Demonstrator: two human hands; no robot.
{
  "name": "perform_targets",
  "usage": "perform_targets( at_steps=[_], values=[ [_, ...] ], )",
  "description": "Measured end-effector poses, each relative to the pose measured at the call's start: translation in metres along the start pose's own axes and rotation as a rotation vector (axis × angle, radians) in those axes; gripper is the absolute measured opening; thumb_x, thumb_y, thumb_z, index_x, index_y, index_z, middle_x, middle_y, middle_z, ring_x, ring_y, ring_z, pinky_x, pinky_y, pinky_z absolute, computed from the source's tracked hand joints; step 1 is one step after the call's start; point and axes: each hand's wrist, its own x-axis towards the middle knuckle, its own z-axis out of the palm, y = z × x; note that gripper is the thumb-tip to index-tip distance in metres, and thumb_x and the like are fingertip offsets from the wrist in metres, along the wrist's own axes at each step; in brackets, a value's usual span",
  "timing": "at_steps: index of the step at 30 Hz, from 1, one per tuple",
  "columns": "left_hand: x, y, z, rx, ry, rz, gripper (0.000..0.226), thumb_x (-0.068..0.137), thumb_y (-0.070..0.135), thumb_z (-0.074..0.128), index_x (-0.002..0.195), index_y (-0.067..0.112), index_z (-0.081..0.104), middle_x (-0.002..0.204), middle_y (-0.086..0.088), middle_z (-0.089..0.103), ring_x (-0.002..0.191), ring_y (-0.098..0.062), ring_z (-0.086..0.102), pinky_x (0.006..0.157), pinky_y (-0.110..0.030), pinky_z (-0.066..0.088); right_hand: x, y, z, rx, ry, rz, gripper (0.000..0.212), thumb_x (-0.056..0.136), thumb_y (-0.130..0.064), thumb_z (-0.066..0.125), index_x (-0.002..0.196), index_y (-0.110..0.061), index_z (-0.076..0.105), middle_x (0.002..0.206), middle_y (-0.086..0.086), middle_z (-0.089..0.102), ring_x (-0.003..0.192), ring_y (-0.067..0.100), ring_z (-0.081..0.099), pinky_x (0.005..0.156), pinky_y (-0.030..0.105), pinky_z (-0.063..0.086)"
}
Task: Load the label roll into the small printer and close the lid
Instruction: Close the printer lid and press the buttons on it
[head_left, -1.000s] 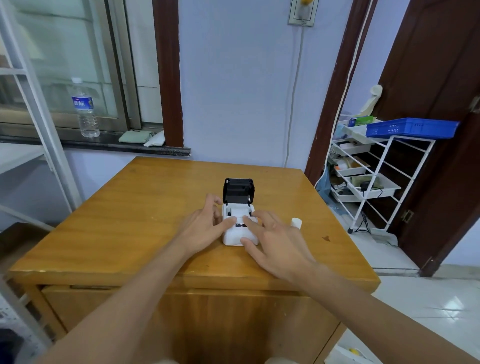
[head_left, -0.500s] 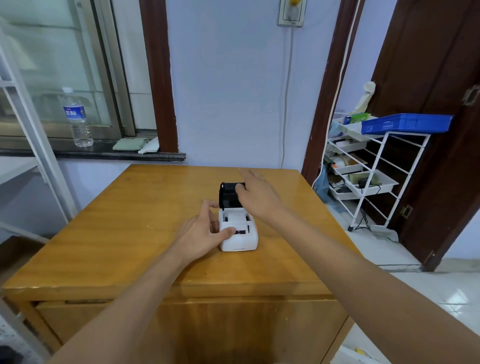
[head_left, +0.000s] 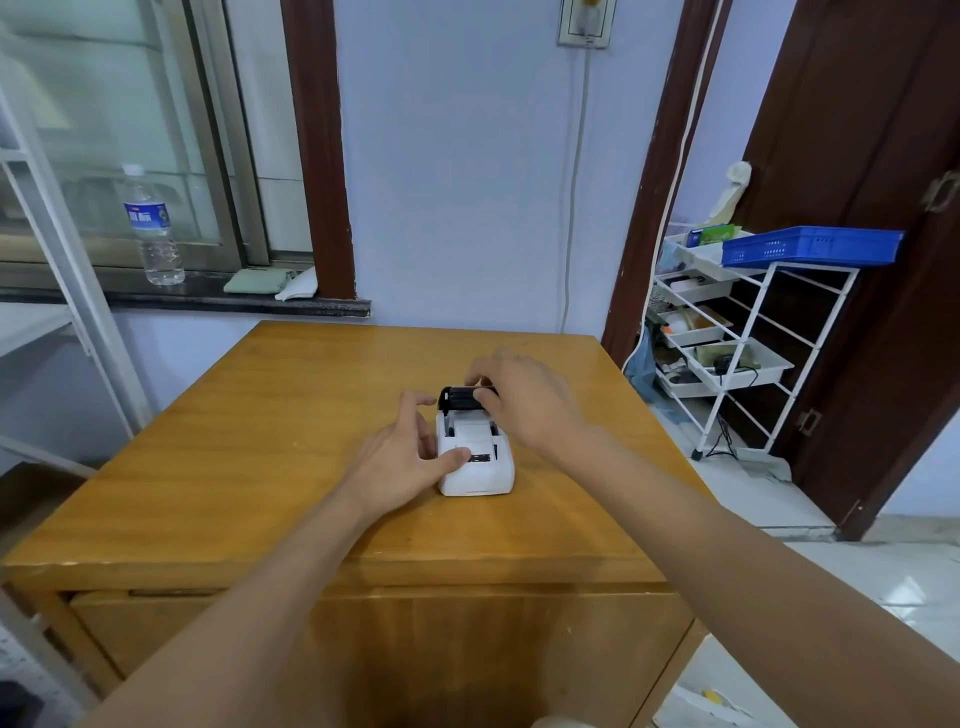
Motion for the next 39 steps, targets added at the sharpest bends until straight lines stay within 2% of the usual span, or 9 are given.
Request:
perform_targets(
  at_steps=[8,16,19,21,24,27,31,36,39],
  values=[
    [0.000,0.000,0.000,-0.014,-0.001,-0.001,0.077,0.086,0.064,0.067,0.145,0.030,0.031,0.100,0.012,0.066,0.081,-0.002,0.062,0.060,-0.025,0.042,-0.022,0.006,0.004,-0.067,-0.103,-0.099,0.033,0.106,-0.036,0.050,0.133,-0.031,0.068,0.127,-0.004,0.059,0.114,0.019,0.061,0.080,0.039,0.055],
    [0.001,-0.003,0.000,-0.023,0.002,-0.012,0.074,0.086,0.063,0.067,0.143,0.030,0.034,0.099,0.012,0.067,0.081,0.000,0.062,0.063,-0.025,0.043,0.004,0.012,-0.001,0.182,-0.195,-0.002,0.010,0.096,-0.030,0.068,0.102,-0.029,0.076,0.103,-0.004,0.067,0.098,0.017,0.063,0.082,0.040,0.055],
    [0.002,-0.002,0.000,-0.009,0.002,-0.004,0.074,0.086,0.064,0.066,0.144,0.030,0.034,0.100,0.013,0.067,0.080,0.001,0.062,0.061,-0.024,0.040,0.026,0.016,-0.006,0.247,-0.366,0.040,0.027,0.094,-0.030,0.074,0.120,-0.022,0.072,0.118,0.004,0.067,0.097,0.020,0.063,0.074,0.031,0.053],
    [0.002,-0.003,0.000,-0.007,0.005,-0.003,0.073,0.087,0.065,0.065,0.143,0.030,0.034,0.100,0.013,0.067,0.079,0.001,0.062,0.060,-0.024,0.040,0.038,0.015,-0.009,0.258,-0.541,0.091,0.045,0.096,-0.031,0.073,0.138,-0.020,0.062,0.136,0.007,0.057,0.114,0.026,0.062,0.065,0.027,0.054],
    [0.002,-0.003,0.001,-0.004,0.010,-0.002,0.068,0.089,0.063,0.064,0.142,0.031,0.036,0.098,0.013,0.067,0.076,0.000,0.062,0.058,-0.025,0.039,0.050,0.013,-0.012,0.213,-0.701,0.103,0.046,0.100,-0.029,0.069,0.144,-0.019,0.061,0.145,0.009,0.057,0.130,0.029,0.058,0.081,0.037,0.062],
    [0.004,-0.003,0.001,-0.016,0.010,-0.015,0.062,0.090,0.061,0.065,0.139,0.032,0.040,0.096,0.013,0.067,0.076,0.000,0.063,0.059,-0.026,0.040,0.061,0.010,-0.016,0.157,-0.786,0.135,0.047,0.098,-0.032,0.070,0.144,-0.025,0.060,0.144,0.008,0.059,0.127,0.028,0.059,0.097,0.045,0.060],
    [0.003,-0.003,0.001,0.002,0.002,-0.021,0.061,0.090,0.062,0.062,0.139,0.032,0.041,0.096,0.013,0.066,0.081,-0.002,0.063,0.066,-0.031,0.045,0.075,0.001,-0.019,0.071,-0.915,0.174,0.055,0.096,-0.034,0.073,0.148,-0.026,0.057,0.136,0.004,0.063,0.118,0.026,0.067,0.093,0.043,0.061],
    [0.000,-0.002,-0.001,-0.022,-0.034,-0.013,0.073,0.084,0.071,0.064,0.142,0.033,0.038,0.098,0.014,0.065,0.086,-0.004,0.066,0.076,-0.038,0.055,0.092,-0.022,-0.023,-0.135,-1.004,0.137,0.051,0.096,-0.034,0.073,0.145,-0.027,0.060,0.104,-0.008,0.064,0.121,0.026,0.070,0.104,0.048,0.056],
    [0.000,-0.002,-0.001,-0.018,-0.045,-0.009,0.081,0.079,0.076,0.064,0.142,0.033,0.037,0.098,0.016,0.063,0.084,0.000,0.064,0.069,-0.033,0.051,0.101,-0.025,-0.023,-0.196,-1.048,0.131,0.052,0.094,-0.037,0.076,0.143,-0.027,0.061,0.101,-0.008,0.068,0.119,0.023,0.071,0.106,0.047,0.055]
  ],
)
